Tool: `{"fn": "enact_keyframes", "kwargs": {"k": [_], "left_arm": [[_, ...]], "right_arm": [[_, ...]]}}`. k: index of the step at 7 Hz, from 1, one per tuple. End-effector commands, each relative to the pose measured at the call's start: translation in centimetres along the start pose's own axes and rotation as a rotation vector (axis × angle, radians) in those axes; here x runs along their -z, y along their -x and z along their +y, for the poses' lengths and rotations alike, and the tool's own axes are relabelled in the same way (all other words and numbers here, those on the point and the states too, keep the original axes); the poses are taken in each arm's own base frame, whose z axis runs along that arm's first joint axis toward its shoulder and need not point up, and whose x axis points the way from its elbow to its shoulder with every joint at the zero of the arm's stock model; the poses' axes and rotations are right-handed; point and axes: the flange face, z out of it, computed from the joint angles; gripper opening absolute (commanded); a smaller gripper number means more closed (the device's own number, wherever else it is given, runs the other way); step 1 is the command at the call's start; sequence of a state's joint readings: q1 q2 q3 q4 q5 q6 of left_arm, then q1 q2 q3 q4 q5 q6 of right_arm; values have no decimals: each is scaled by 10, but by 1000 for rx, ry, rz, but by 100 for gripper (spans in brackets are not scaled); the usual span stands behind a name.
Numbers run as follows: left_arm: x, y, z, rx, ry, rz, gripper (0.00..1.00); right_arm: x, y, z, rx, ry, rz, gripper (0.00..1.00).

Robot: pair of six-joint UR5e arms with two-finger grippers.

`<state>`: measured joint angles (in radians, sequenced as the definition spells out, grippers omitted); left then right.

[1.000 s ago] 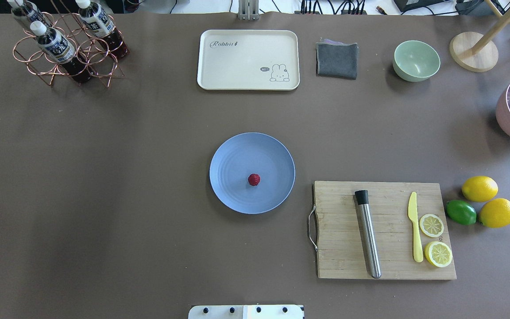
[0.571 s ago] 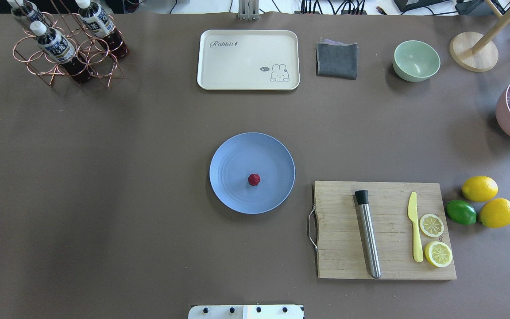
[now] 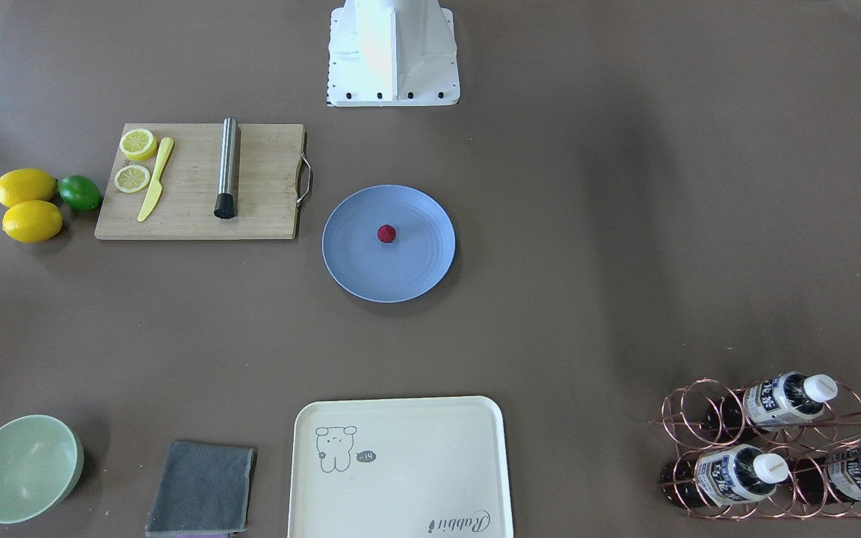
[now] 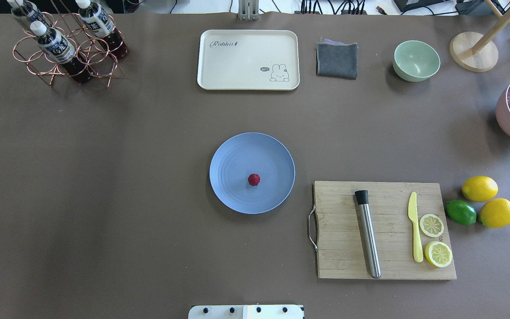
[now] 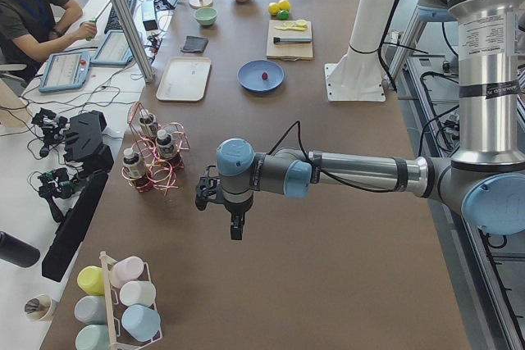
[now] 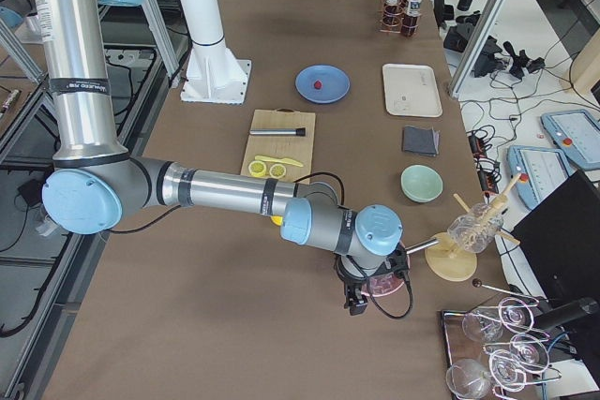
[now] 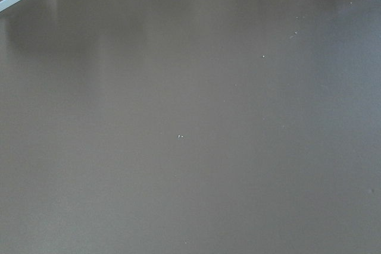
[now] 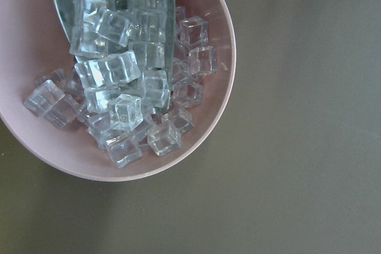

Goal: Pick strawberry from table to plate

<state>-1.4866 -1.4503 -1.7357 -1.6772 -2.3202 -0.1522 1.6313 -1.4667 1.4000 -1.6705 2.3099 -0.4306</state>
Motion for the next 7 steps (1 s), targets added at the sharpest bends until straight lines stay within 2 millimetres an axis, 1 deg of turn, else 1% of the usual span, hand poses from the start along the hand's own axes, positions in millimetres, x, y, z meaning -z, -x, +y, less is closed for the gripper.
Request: {"fn": "enact_keyframes", "kwargs": {"k": [1,7], "left_arm": [[0,4,1,7,-1,-5,98],[0,5,1,10,0,-8,98]], "right_arm": [[-3,5,-4,7,2,-9,100],[-5,8,-7,13,7,-10,100]]}}
